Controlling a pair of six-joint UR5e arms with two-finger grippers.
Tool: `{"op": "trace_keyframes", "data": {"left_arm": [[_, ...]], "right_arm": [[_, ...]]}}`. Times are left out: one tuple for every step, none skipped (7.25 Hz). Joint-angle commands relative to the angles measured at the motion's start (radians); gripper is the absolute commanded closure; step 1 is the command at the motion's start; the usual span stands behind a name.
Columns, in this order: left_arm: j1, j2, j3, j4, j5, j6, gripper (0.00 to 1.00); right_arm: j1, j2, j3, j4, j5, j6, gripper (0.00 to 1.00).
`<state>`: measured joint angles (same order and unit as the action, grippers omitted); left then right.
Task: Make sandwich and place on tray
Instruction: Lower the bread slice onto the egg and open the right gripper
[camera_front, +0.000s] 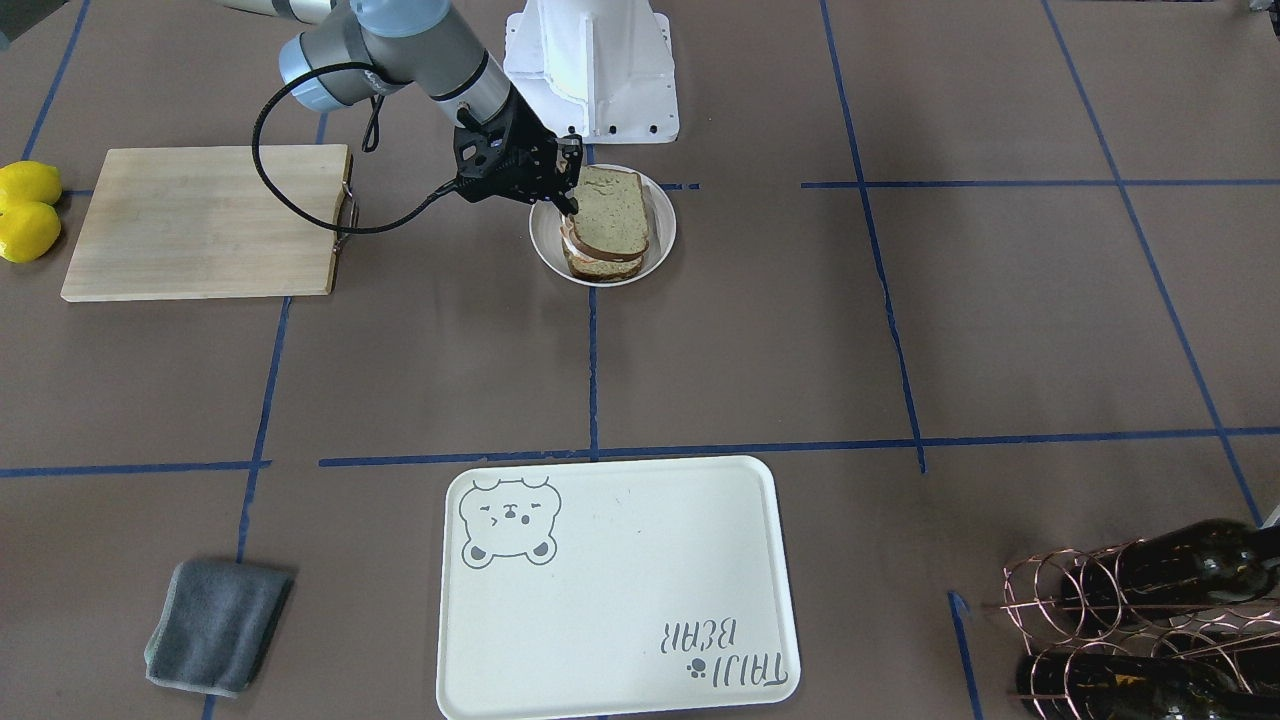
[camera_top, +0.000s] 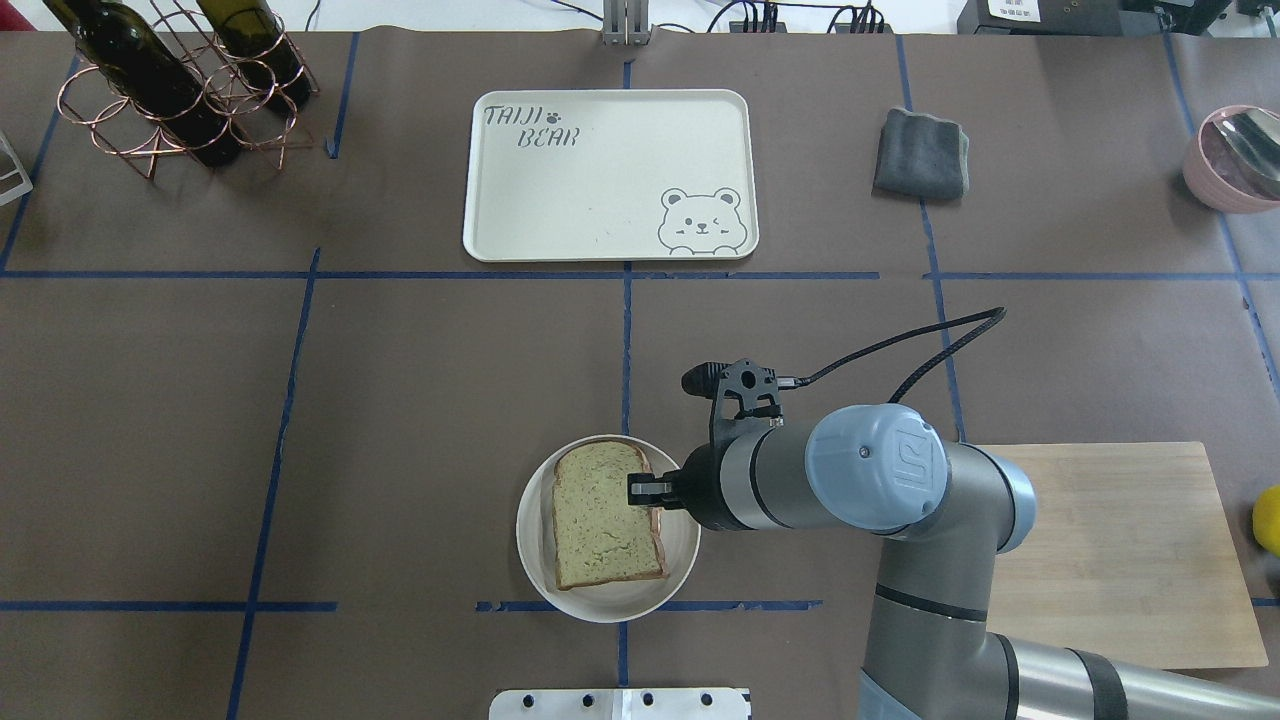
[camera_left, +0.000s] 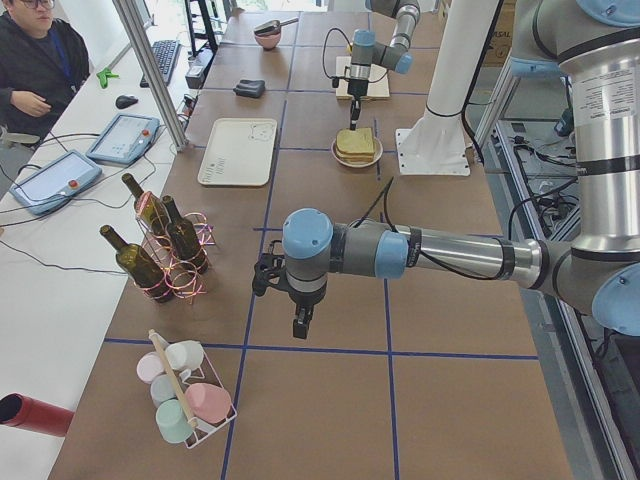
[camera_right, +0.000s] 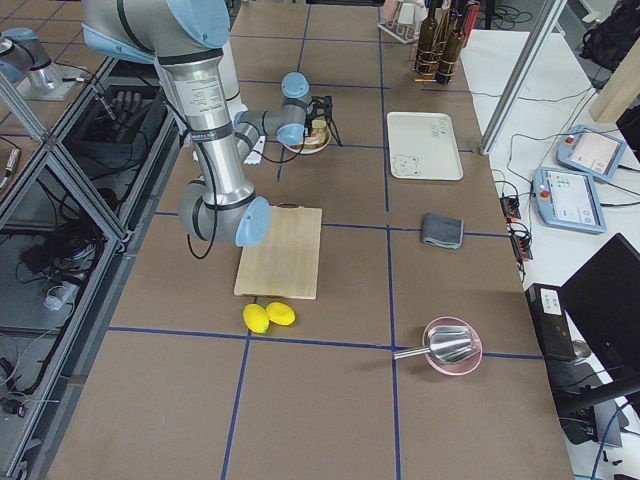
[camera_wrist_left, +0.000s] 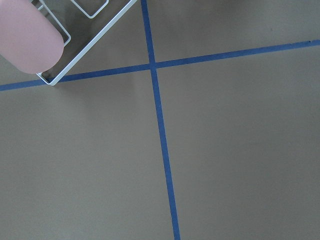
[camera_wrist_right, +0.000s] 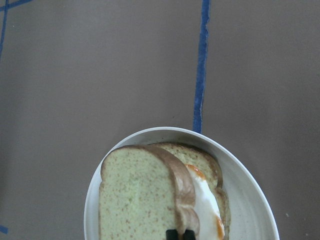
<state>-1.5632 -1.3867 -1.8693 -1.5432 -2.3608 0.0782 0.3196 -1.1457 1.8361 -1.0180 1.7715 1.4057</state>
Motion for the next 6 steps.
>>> {"op": "trace_keyframes", "data": {"left_arm": [[0.0,0.0,0.001,0.0,0.0,0.0,0.0],[0.0,0.0,-0.001,0.0,0.0,0.0,0.0],[0.0,0.0,0.001,0.0,0.0,0.0,0.0],[0.0,0.0,0.001,0.0,0.0,0.0,0.0],[0.0,0.0,-0.001,0.0,0.0,0.0,0.0],[0.0,0.0,-0.001,0.0,0.0,0.0,0.0]], "right_arm": [[-0.004,-0.003,0.0,0.001,-0.009,-0.002,1.0],[-0.002,-0.005,0.0,0.001,-0.007,-0.002,0.5],[-0.002,-0.006,0.003,0.001,-0.012,-0.002,0.05],[0.002,-0.006,0.006,0.001,-0.014,-0.002,0.0],[0.019,-0.012,0.011,-0.001,-0.004,-0.004,0.0],[0.066,-0.043,0.023,-0.004,0.014,-0.016,0.0]]}}
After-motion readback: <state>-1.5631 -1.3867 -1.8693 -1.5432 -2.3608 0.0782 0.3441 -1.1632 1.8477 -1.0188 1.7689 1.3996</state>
